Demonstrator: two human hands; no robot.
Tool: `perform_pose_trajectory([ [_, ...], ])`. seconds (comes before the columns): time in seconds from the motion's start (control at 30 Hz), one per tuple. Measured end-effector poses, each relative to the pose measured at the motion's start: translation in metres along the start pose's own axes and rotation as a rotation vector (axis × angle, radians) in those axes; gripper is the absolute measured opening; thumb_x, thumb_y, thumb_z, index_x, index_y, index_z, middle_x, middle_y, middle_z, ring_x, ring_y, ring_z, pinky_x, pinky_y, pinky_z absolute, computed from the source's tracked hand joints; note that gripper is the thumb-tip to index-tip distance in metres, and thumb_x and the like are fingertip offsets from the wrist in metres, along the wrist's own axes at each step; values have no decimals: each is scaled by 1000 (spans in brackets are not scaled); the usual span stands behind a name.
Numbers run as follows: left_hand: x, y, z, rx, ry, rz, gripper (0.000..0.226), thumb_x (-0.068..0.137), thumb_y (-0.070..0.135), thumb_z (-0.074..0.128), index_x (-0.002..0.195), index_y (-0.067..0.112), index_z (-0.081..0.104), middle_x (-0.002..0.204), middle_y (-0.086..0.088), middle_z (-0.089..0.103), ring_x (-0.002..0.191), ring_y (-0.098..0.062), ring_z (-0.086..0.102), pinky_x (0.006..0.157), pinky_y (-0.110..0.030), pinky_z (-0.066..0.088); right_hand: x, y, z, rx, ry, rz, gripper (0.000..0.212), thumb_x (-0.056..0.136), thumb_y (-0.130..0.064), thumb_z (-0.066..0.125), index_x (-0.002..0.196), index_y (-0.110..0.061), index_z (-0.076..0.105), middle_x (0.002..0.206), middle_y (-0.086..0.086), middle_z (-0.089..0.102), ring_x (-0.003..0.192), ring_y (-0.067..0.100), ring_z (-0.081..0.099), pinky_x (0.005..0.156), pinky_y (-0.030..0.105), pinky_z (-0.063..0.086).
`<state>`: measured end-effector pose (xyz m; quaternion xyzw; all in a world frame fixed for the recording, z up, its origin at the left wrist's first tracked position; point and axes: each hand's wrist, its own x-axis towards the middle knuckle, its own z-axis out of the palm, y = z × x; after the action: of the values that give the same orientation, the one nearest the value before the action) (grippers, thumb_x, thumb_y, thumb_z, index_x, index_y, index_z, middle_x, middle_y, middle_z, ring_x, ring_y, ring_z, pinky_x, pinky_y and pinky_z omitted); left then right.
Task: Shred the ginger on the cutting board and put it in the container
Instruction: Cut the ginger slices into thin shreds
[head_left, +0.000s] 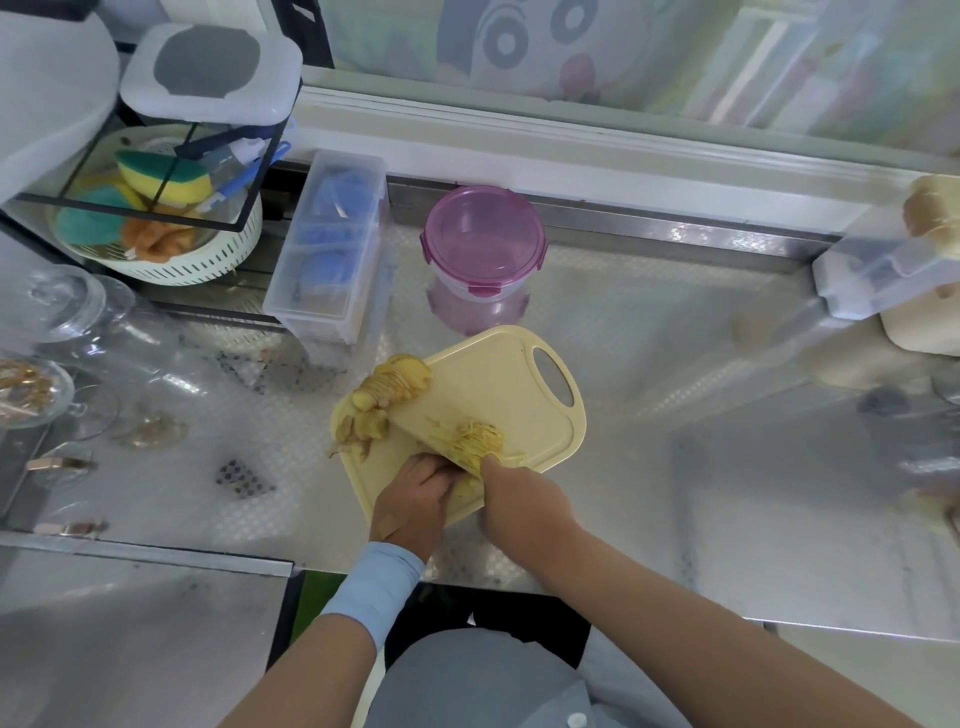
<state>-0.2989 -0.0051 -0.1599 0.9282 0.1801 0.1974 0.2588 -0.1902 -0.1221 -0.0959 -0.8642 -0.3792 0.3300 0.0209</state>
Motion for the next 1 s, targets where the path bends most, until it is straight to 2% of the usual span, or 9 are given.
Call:
perform_pose_trajectory([
  [0.2, -1, -2, 3, 15, 34, 18, 24, 86, 15, 52, 87, 9, 75, 93, -5, 69, 94, -19, 54, 71, -26, 47, -26, 21, 9, -4, 58, 28, 11, 99, -21, 42, 97, -26, 32, 73, -3, 48, 59, 22, 47, 54, 31, 36],
  [0.3, -1, -1, 3, 7, 30, 16, 26, 87, 16, 50, 87, 9, 75, 93, -6, 69, 95, -19, 53, 72, -25, 44, -35, 29, 15, -12, 90, 32, 15, 99, -25, 47, 99, -30, 32, 61, -6, 41, 49, 11, 35, 47, 30, 25],
  [0.37, -1, -2, 3, -6, 6, -2, 26, 88, 18, 50, 88, 10, 75, 95, -4, 69, 96, -19, 54, 70, -28, 49, -29, 28, 18, -9, 73, 37, 10, 99, -23, 45, 106, -25, 38, 62, -6, 41, 49, 13, 36, 48, 31, 29],
  [0.43, -3, -2, 4, -21, -21, -20, 25, 90, 18, 51, 91, 11, 75, 97, -2, 68, 97, -19, 56, 66, -31, 52, -17, 21, 19, -15, 52, 40, 7, 97, -18, 42, 103, -21, 38, 65, -1, 42, 53, 20, 41, 49, 31, 29],
  [0.53, -4, -4, 3, -19, -38, -16, 24, 89, 16, 52, 93, 12, 75, 97, -2, 68, 96, -19, 56, 65, -31, 53, -1, 8, 14, -23, 9, 28, 19, 92, -8, 43, 95, -22, 31, 70, 0, 42, 65, 29, 50, 55, 33, 37],
  [0.6, -3, -5, 3, -22, -42, -12, 22, 87, 15, 54, 93, 12, 75, 97, -2, 68, 95, -19, 55, 65, -31, 53, 2, 3, 10, -13, 3, 25, 20, 90, -6, 43, 95, -22, 31, 74, 3, 47, 67, 31, 52, 57, 34, 40],
  [0.73, -1, -2, 0, -13, -26, 12, 23, 88, 15, 52, 92, 10, 74, 95, -3, 68, 93, -20, 55, 65, -29, 51, -4, 5, 8, -10, 20, 35, 17, 90, -9, 42, 93, -21, 30, 71, 2, 46, 58, 23, 45, 53, 33, 36],
  [0.9, 1, 0, -1, 2, 32, 30, 26, 90, 16, 50, 89, 8, 74, 93, -6, 68, 93, -20, 53, 73, -24, 43, -25, 20, 14, -17, 78, 49, 11, 98, -21, 44, 97, -23, 33, 66, 0, 45, 52, 19, 40, 48, 31, 31],
  [1.0, 1, 0, -1, -7, 34, 39, 24, 89, 15, 51, 89, 8, 74, 95, -5, 68, 94, -19, 53, 74, -22, 42, -27, 24, 19, -20, 80, 47, 13, 99, -22, 45, 98, -23, 32, 63, 1, 45, 49, 18, 38, 48, 32, 34],
])
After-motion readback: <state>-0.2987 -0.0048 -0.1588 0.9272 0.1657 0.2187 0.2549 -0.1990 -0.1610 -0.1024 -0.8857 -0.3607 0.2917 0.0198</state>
